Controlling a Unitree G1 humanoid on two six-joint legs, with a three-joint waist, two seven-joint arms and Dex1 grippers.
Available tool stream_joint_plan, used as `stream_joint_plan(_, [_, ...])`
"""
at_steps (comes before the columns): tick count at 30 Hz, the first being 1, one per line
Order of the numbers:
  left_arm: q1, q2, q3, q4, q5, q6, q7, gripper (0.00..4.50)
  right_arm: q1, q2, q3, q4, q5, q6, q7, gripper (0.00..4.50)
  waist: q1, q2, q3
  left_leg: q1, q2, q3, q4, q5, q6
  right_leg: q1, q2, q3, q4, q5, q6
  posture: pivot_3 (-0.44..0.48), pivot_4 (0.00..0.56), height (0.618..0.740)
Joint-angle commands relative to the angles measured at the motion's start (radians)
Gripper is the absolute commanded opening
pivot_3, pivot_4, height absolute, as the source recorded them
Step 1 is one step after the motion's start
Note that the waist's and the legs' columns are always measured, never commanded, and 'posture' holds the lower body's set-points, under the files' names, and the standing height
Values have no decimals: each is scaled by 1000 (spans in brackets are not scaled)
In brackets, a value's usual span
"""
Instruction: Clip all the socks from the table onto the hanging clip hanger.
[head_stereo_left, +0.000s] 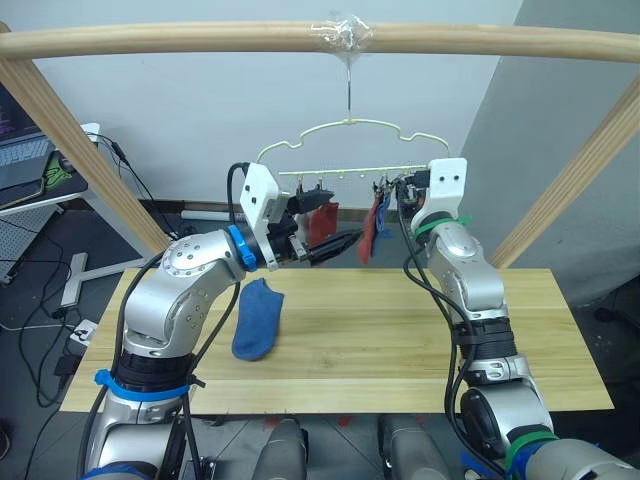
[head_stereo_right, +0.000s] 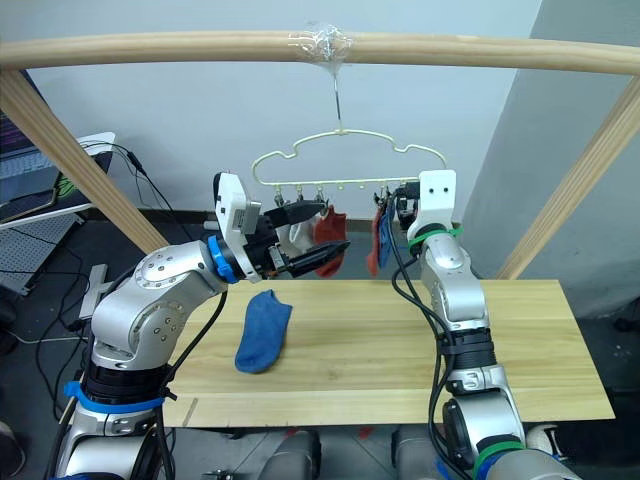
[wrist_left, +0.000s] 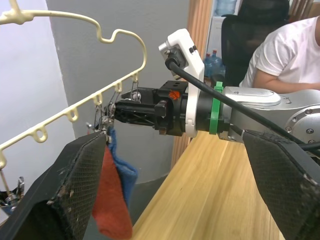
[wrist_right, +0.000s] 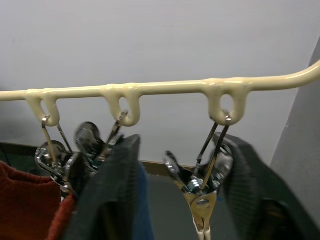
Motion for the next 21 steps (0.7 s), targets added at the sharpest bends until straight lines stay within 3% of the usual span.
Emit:
stream_joint_plan(1, [-10,-2,7,-35,-10,-17,0,4500,-34,-3,-12,-23,8,-30,3,932,0,0,0,0,0,0,0,0,0,0,0,0,0,0,0,99,172,740])
stream_joint_plan(5, [1,-2,-1,-39,4,-34,-1,4500,-27,-9,-12,-28,7,-28,7,64,0,0,0,0,0,0,0,0,0,0,0,0,0,0,0,93,178,740])
stream_joint_plan(14, [58,-7,4,-61,7,-10,32,4500,-17,-44,-24,-52,21,16,25,64,0,0,0,0,0,0,0,0,0,0,0,0,0,0,0,87,186,740])
stream_joint_plan(21, [305,6,13,38,167,-62,162,4500,-13,-115,-22,-110,56,146,98,64,0,0,0,1,0,0,0,0,0,0,0,1,1,-1,-1,70,198,740])
